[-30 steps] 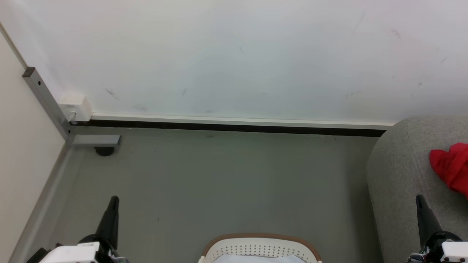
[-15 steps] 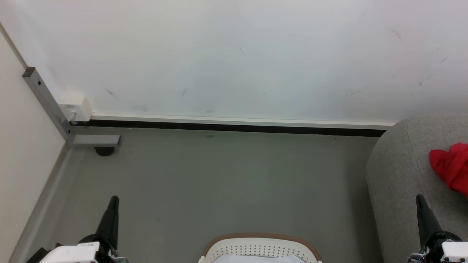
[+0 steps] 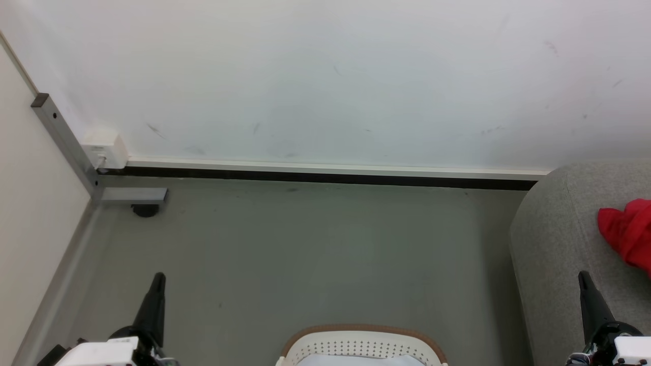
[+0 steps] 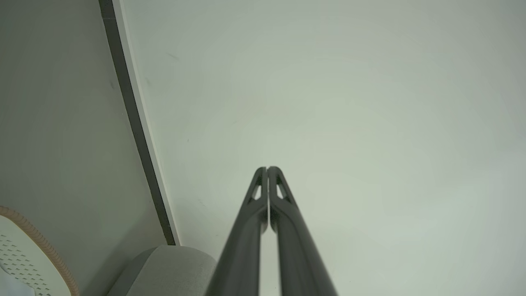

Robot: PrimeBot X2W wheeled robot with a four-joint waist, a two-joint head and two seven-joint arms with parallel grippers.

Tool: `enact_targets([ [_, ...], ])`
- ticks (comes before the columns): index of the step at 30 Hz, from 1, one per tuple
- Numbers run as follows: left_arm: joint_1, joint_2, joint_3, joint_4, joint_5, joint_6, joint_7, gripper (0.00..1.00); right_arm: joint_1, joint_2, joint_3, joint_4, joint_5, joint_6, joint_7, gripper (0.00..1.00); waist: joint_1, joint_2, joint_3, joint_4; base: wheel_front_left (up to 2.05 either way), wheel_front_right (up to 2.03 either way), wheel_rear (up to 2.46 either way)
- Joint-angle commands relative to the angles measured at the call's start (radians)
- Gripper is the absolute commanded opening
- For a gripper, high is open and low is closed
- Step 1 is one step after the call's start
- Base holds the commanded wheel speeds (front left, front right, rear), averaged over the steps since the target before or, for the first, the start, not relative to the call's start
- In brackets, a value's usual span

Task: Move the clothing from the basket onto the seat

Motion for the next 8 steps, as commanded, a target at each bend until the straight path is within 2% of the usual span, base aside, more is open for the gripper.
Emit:
enact_targets([
  [1,-0.009,0.002,0.002,-0.003,-0.013,0.001,0.004,0.0,-0.013,0.0,-0.004,-0.003,-0.007,-0.002,0.003,0.0,0.0,0.0,0.0,0.0,0.0,0.0,0.0],
  [8,-0.009,0.002,0.002,-0.003,-0.013,0.001,0.004,0.0,-0.013,0.0,-0.004,-0.003,-0.008,-0.002,0.003,0.0,0.0,0.0,0.0,0.0,0.0,0.0,0.0],
])
